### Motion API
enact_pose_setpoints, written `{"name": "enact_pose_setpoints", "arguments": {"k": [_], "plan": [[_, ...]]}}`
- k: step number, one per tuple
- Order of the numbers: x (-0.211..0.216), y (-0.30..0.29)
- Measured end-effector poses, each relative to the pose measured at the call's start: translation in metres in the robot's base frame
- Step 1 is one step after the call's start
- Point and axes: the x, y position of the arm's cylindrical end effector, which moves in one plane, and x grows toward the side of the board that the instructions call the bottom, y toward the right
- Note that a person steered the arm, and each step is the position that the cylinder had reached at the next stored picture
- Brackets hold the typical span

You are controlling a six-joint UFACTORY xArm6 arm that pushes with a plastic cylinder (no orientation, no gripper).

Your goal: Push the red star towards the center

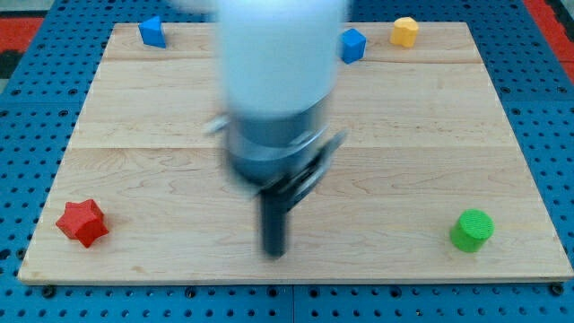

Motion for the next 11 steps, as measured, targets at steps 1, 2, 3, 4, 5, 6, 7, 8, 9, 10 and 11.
{"name": "enact_pose_setpoints", "arguments": {"k": [1, 2, 3, 4, 5, 6, 7, 8, 9, 10, 11], "plan": [[0.006, -0.049], [-0.022, -0.143], [-0.050, -0.166], [-0.044, -0.157], [-0.039, -0.232], [-0.056, -0.246], [-0.096, -0.182], [-0.118, -0.078], [-0.110, -0.137], [-0.093, -0.195], [-0.056, -0.152]]}}
